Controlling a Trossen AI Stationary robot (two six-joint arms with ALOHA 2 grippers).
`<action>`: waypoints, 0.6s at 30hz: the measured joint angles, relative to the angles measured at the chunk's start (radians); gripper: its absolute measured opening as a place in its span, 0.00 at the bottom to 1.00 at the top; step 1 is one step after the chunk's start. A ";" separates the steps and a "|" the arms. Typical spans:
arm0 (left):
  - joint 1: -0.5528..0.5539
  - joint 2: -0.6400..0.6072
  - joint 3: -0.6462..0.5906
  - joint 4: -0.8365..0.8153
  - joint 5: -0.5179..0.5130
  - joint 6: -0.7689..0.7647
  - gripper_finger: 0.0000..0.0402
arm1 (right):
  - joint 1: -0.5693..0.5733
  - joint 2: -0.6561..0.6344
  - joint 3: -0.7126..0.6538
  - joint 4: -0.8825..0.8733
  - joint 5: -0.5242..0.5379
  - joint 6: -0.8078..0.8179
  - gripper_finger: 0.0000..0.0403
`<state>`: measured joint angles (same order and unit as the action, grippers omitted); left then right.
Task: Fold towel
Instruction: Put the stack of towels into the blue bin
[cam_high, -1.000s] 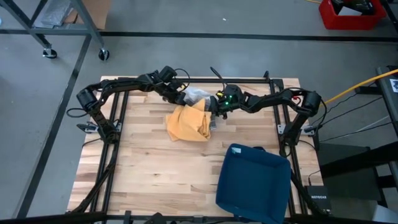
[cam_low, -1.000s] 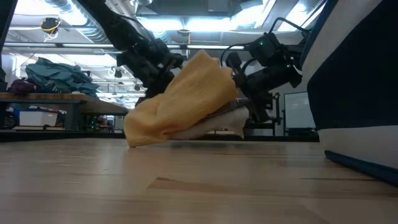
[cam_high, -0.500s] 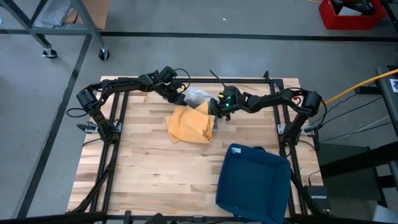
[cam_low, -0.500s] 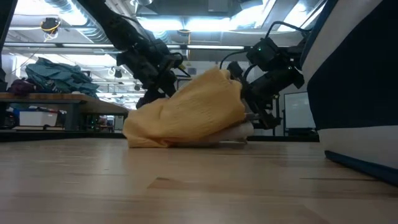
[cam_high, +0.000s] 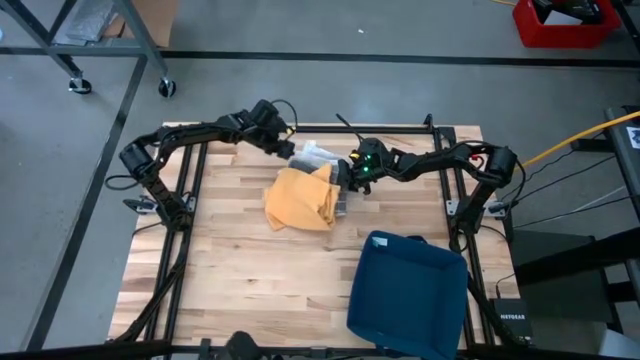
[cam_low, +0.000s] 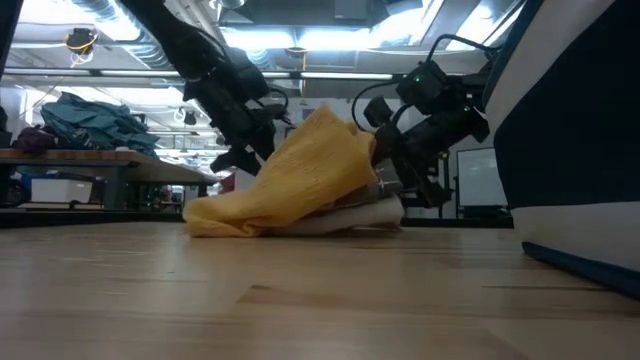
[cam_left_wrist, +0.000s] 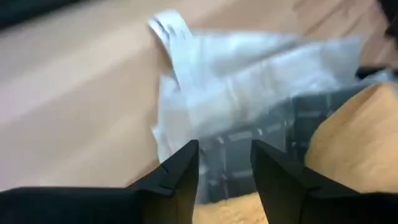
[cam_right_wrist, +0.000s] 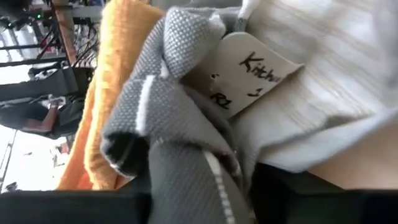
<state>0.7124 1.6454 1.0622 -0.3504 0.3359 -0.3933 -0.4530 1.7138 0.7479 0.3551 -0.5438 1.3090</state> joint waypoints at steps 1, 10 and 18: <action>0.012 -0.007 0.000 0.007 0.001 -0.002 0.33 | 0.000 0.000 0.000 -0.004 0.010 0.000 0.34; 0.063 -0.095 0.002 0.045 0.264 0.037 0.26 | -0.026 0.000 0.000 -0.077 0.097 -0.012 0.31; 0.009 -0.114 0.002 0.029 0.288 0.157 0.23 | -0.099 -0.036 0.000 -0.089 0.129 -0.035 0.31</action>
<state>0.7216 1.5314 1.0637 -0.3212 0.6240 -0.2363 -0.5523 1.6776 0.7482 0.2659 -0.4143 1.2740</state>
